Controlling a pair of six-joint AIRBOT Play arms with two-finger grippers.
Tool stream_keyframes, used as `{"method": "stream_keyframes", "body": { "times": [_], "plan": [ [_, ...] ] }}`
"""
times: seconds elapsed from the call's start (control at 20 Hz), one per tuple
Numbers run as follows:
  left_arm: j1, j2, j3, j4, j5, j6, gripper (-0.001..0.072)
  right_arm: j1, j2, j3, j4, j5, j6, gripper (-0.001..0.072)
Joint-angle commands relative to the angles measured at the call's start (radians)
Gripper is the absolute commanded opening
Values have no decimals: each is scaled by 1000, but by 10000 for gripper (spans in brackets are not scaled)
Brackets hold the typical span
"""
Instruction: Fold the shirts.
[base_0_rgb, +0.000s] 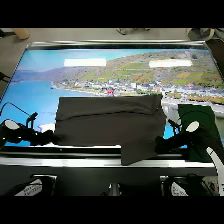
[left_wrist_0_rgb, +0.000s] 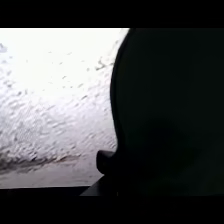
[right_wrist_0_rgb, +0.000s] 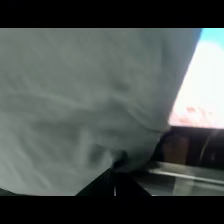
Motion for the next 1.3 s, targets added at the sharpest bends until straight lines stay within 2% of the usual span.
{"method": "stream_keyframes", "body": {
  "times": [0.0,0.15,0.3,0.45,0.6,0.75,0.8,0.85,0.9,0.95,1.0,1.1,1.15,1.25],
  "plan": [
    [1,65,64,-32,-3,25,22,0,35,98,21,37,-18,29],
    [0,156,214,-51,-10,-13,19,1,66,322,33,32,49,27],
    [-39,116,348,-58,50,-44,19,1,9,495,63,-159,75,27],
    [-98,-60,459,-58,134,-82,20,3,-188,626,131,-247,71,27],
    [-132,-303,614,-62,137,-130,23,28,-410,754,217,-282,36,28],
    [-150,-477,725,-145,136,-145,27,45,-539,796,216,-289,81,30],
    [-151,-515,741,-177,134,-150,75,43,-560,796,214,-280,89,33],
    [-151,-537,750,-202,127,-163,298,41,-565,796,202,-275,87,127],
    [-146,-543,756,-205,118,-163,565,32,-557,802,182,-258,71,456],
    [-136,-539,764,-201,107,-159,610,14,-545,817,166,-210,18,678],
    [-119,-531,777,-200,86,-159,609,-5,-532,829,126,-162,-16,713],
    [-90,-502,794,-200,34,-159,599,-38,-525,832,-3,-98,4,714],
    [-84,-480,795,-200,14,-159,598,-45,-536,831,-28,-63,15,714],
    [-83,-434,795,-200,-20,-143,597,-37,-568,830,14,2,-6,714]
  ]
}}
